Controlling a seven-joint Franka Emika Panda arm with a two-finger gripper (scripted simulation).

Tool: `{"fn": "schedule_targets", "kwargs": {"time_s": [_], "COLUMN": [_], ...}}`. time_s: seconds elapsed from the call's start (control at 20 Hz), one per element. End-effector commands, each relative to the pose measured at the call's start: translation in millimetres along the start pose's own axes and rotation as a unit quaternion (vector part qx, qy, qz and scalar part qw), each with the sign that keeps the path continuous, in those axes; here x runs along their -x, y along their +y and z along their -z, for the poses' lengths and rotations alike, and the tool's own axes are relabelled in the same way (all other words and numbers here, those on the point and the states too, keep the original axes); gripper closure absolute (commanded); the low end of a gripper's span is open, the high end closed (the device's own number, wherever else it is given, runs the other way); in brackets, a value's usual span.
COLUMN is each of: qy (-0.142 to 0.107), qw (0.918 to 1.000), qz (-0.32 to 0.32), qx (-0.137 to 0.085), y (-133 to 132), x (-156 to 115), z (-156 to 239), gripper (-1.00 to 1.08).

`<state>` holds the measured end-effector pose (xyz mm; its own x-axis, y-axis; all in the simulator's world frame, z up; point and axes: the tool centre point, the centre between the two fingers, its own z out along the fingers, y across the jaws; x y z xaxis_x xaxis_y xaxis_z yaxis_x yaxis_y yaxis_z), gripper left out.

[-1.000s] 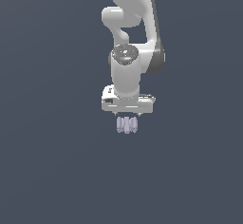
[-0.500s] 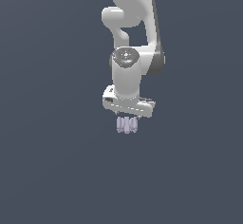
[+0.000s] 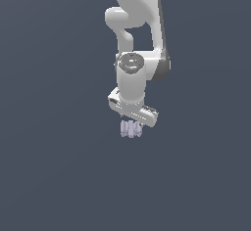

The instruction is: Pick up the object and move it to a goal position.

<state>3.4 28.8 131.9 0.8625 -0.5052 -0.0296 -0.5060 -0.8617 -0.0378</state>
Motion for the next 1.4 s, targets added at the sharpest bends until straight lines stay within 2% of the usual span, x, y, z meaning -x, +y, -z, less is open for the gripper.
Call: {"fn": "schedule_targets", "kwargs": {"time_s": [0.0,0.3,0.65,1.0,1.35], "qy": [0.0,0.002,0.005,0.009,0.014], "qw": [0.9994,0.9934,0.9784,0.9547,0.9229], "qz": [-0.034,-0.114,-0.207,-0.297,-0.385], "qx": [0.001,0.003,0.006,0.008,0.009], "y": [0.2,0.7,1.6,2.7,4.0], "x": [0.6,1.9,3.2,4.3,5.2], "z": [-3.2,-10.5,-18.6,-26.2,-33.3], "gripper": [-0.92,-0.92,-0.92,-0.92,-0.92]}}
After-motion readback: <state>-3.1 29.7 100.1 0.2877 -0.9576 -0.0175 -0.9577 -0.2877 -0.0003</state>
